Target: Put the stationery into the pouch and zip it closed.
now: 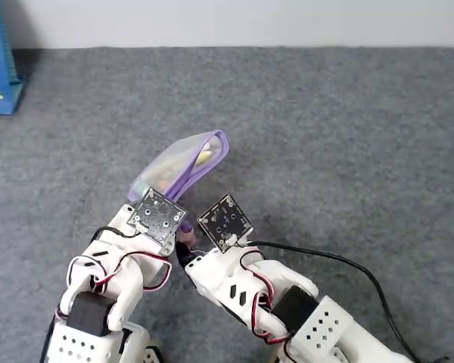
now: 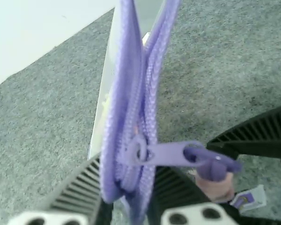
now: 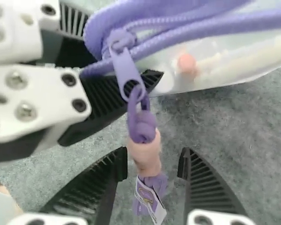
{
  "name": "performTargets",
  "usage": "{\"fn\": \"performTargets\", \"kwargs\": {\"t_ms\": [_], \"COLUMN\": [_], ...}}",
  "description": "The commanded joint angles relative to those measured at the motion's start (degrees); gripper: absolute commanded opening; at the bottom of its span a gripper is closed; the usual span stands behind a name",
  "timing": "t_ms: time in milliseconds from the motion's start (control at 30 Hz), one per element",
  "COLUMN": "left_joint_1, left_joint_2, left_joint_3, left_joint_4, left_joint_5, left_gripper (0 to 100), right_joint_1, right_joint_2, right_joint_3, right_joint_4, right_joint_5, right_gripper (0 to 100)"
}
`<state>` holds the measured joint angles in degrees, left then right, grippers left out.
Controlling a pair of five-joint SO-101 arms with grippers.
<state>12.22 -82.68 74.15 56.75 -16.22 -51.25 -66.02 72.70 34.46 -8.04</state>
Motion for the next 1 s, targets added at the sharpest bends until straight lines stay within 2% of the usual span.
{"fn": "performTargets", "kwargs": {"t_ms": [0, 233, 400, 500, 700, 833, 967], "left_joint_1": [-0.8, -0.8, -0.9, -0.9, -0.9, -0.9, -0.9], "left_joint_2": [0.0, 0.0, 0.0, 0.0, 0.0, -0.1, -0.1], "left_joint_3": [0.1, 0.1, 0.1, 0.1, 0.7, 0.7, 0.7], "left_joint_4": [0.2, 0.2, 0.3, 0.4, 0.4, 0.4, 0.5], "left_joint_5": [0.7, 0.7, 0.7, 0.7, 0.7, 0.6, 0.4], "left_gripper": [1, 1, 1, 1, 1, 1, 1], "right_joint_1": [-0.4, -0.4, -0.1, 0.6, 9.6, 18.0, 22.5], "right_joint_2": [-1.2, -1.2, -1.2, -1.2, -1.2, -1.1, -0.7], "right_joint_3": [-5.4, -5.0, -5.0, -4.9, -5.2, -5.2, -5.3], "right_joint_4": [-2.3, -4.1, -4.5, -4.4, -5.1, -9.9, -13.5], "right_joint_5": [-0.6, -0.6, 1.3, 3.2, 3.4, 3.5, 3.5], "right_gripper": [17.2, 16.0, 0.6, 0.9, 0.8, 0.7, 0.7]}}
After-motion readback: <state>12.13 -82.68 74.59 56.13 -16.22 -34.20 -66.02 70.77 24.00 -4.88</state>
